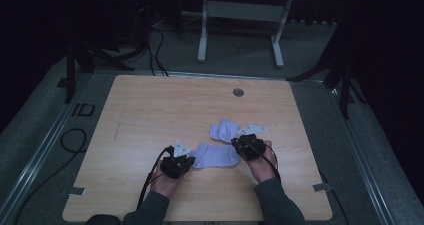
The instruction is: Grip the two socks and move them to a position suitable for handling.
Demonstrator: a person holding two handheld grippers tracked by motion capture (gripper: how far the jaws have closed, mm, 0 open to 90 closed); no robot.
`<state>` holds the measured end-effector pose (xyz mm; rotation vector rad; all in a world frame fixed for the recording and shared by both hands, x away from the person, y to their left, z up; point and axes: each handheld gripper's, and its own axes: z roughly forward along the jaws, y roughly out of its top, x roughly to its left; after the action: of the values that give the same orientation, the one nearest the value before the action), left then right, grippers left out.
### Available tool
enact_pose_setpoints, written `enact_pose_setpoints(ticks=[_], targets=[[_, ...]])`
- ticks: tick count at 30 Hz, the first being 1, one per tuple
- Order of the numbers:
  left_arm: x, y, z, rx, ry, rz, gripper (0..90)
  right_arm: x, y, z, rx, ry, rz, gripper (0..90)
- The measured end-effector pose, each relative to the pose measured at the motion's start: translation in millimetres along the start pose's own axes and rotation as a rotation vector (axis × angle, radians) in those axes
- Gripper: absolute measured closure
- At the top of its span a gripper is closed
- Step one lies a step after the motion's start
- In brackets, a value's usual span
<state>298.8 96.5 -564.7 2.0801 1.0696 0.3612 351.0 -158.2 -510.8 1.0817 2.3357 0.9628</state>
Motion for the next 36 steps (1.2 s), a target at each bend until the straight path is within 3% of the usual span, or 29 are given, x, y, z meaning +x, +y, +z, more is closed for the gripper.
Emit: enact_pose_setpoints(ticks=[5,19,29,36], targets=[[0.1,-0.1,-0.1,0.002,-0.001,0.002,89.6,3.2,13.9,13.5,0.021,-0.002,-0.03,82.6],[-0.3,-0.1,-0.1,0.002,0.001,0.007,89.6,3.9,41.4,35.6,0.052,-0.018,-0.047,78.9],[0.2,0.5,0.6,0.001,-0.005,0.004,89.6,-3.2,59.6,48.3,0.069,-0.019,-0.015,73.0],[0.2,0.9,0.8,0.004,-0.006,0.008,89.6,-4.0,56.8,69.5,0.129,0.022,0.055,64.7]])
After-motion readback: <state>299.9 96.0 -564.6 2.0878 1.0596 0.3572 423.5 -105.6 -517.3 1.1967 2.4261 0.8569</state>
